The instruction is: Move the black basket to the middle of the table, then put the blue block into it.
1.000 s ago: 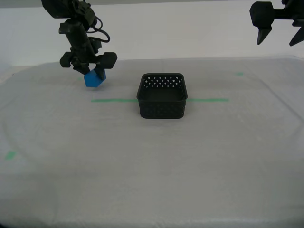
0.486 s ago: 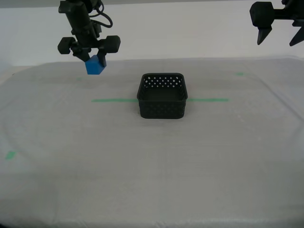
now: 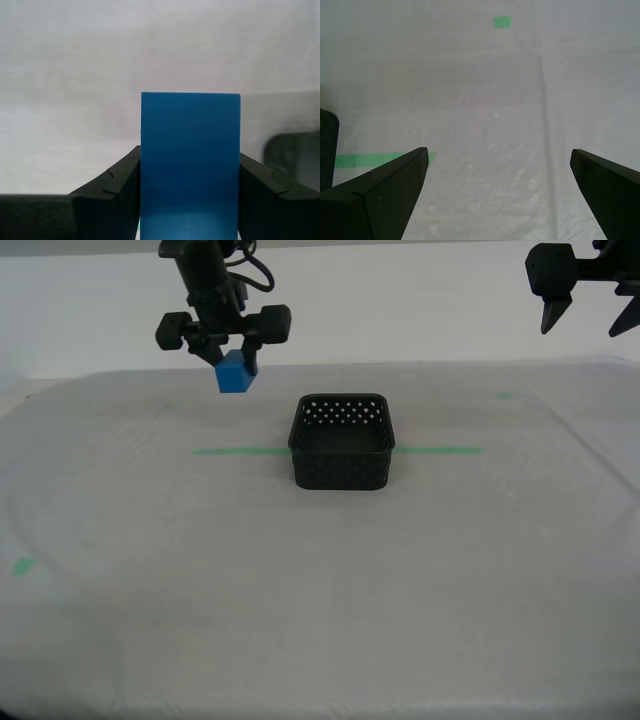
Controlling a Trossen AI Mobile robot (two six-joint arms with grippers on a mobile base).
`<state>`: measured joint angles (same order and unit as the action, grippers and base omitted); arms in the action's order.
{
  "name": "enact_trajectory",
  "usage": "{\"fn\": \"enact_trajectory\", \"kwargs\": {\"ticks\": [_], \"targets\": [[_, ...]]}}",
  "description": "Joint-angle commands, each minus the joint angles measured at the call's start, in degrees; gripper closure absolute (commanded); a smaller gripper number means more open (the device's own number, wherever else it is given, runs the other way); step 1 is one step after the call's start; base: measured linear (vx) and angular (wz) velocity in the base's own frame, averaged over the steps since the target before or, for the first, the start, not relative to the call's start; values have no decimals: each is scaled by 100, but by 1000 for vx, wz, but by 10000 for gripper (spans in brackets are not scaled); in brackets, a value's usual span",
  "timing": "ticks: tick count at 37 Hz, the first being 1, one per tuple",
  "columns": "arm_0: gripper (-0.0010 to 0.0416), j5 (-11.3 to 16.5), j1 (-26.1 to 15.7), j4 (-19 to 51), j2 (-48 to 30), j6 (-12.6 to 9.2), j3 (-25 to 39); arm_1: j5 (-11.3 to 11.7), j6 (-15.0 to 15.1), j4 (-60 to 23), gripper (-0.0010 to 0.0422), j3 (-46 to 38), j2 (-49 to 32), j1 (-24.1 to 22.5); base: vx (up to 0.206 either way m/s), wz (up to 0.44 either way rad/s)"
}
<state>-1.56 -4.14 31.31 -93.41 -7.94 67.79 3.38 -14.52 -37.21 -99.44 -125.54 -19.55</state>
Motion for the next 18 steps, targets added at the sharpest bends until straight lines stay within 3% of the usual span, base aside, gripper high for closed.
{"fn": "enact_trajectory", "kwargs": {"ticks": [1,13,18], "targets": [[7,2,-4,-4,4,4,2,17,-122,31,412,-9,37,-212,0,0],[7,2,-2,-4,4,4,2,76,-887,330,412,-4,138,-881,0,0],[7,2,-4,-2,4,4,2,166,-1005,461,412,-4,138,-1154,0,0]]}}
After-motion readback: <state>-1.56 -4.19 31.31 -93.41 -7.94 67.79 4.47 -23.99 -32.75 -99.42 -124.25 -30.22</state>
